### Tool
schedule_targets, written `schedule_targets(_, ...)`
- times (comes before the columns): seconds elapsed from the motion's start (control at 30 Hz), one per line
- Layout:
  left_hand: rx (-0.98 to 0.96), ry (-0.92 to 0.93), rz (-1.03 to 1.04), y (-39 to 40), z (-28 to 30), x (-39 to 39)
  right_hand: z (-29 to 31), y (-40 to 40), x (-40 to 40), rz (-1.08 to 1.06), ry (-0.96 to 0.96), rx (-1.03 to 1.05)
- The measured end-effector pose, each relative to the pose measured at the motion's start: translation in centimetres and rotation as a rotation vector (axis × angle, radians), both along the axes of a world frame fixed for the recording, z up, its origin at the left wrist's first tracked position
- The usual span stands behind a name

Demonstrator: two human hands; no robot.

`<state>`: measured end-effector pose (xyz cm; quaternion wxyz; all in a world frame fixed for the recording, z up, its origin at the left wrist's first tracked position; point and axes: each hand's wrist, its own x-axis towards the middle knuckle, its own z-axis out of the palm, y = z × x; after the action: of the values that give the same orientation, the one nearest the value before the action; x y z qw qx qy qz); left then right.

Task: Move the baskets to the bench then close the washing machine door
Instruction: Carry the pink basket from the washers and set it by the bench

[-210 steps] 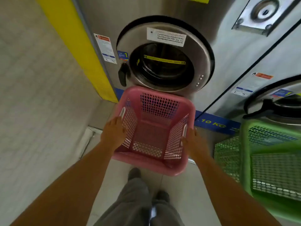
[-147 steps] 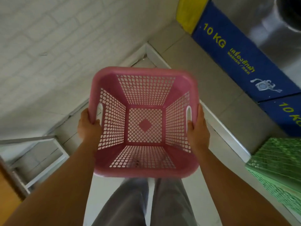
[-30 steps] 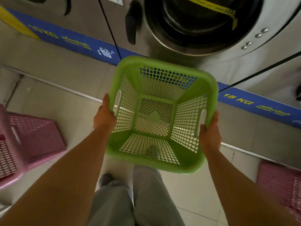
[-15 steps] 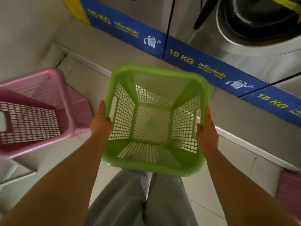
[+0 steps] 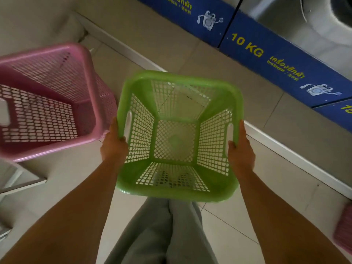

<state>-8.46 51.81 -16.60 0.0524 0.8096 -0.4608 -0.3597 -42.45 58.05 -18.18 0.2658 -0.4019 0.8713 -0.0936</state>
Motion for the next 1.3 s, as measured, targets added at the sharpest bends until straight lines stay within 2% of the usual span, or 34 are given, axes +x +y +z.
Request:
schedule_targets(0.1, 0.007, -0.01, 0.056, -0.1, -2.5, 0.2, -2.2, -0.4, 0.2, 0.024, 0.023, -0.001)
schedule_targets(0.37, 0.015, -0.087, 0.043, 0.4, -7.9, 0.3, -6.7, -0.8, -0.2, 0.071, 0.011, 0.035)
schedule_targets(0.6, 0.07, -0.005, -0.007, 1.8, -7.6, 0.0, -6.6, 0.8, 1.3, 0.156, 0.018, 0.191)
schedule_targets(0.77, 0.093, -0.002, -0.042, 2.7, -5.9, -0.4, -5.5, 1.9, 2.8, 0.29, 0.159, 0.198)
schedule_targets(0.87, 0.067, 0.04, -0.067, 3.1, -4.7, 0.0, -4.2, 2.0, 4.4, 0.35, 0.156, 0.189)
schedule_targets(1.1, -0.046, -0.008, -0.115, 3.1, -1.6, 6.0, -1.3, -0.2, 13.2, 0.434, 0.106, 0.12)
schedule_targets(1.3, -0.204, -0.077, -0.111, 1.0, 0.5, 18.4, -0.3, -4.3, 25.6, 0.501, 0.085, 0.049)
